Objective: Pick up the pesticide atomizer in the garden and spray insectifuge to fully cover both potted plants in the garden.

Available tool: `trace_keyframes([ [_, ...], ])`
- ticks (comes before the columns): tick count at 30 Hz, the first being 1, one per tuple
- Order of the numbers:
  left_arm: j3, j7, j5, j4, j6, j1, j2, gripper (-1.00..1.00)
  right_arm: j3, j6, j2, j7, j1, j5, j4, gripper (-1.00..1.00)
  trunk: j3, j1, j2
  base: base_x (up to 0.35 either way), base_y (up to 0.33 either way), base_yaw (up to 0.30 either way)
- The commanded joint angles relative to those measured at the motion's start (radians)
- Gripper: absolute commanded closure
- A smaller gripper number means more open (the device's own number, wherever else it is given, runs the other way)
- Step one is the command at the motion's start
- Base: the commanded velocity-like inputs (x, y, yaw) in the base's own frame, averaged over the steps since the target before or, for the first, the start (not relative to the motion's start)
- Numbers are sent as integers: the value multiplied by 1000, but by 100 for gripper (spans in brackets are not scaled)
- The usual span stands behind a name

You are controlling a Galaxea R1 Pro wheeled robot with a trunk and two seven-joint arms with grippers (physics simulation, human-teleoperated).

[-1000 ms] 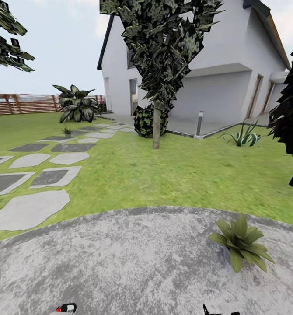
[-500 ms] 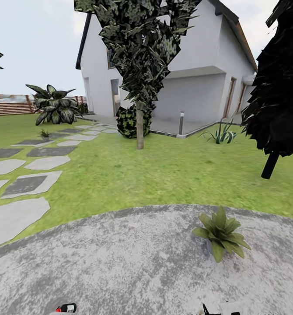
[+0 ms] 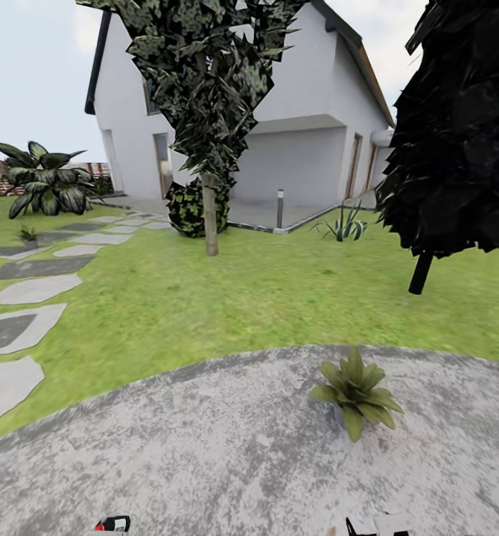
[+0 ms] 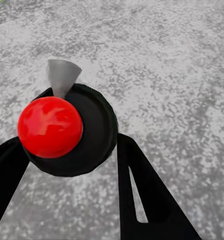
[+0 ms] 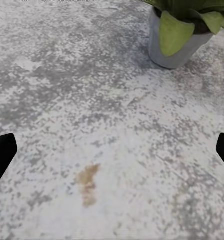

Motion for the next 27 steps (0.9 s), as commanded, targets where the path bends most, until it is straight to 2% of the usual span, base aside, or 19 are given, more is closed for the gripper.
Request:
trace_keyframes([
  [1, -5, -6, 11, 1, -2, 0, 1, 100, -2, -3, 0, 0, -1, 7, 1, -100, -1, 0, 0, 221, 240, -261],
  [9, -5, -6, 11, 1, -2, 0, 1, 100, -3, -3, 0, 0, -1, 7, 1, -100, -1, 0, 0, 243, 233, -261],
  [20, -5, -6, 11, 2, -2, 0, 1, 100, -2, -3, 0, 0, -1, 7, 1, -100, -1, 0, 0, 298, 154, -261],
  [27, -5, -6, 11, 2, -2, 0, 1, 100, -2, -3, 0, 0, -1, 7, 1, -100, -1, 0, 0, 190, 209, -261],
])
